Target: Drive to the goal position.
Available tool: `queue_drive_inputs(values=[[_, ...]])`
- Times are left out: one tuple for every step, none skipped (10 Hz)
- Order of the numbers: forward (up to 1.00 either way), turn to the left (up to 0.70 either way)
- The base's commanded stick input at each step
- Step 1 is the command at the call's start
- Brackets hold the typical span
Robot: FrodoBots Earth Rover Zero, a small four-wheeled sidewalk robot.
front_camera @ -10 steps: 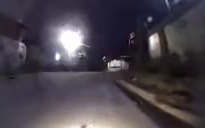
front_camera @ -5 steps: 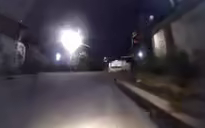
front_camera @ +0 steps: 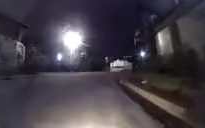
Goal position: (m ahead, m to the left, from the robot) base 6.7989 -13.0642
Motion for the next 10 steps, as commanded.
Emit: queue_drive_inputs(values=[[0.7, 0.0], [0.7, 0.0], [0.7, 0.0], [0.7, 0.0], [0.7, 0.0], [0.7, 0.0], [0.7, 0.0], [0.7, 0.0], [0.7, 0.0], [0.7, 0.0]])
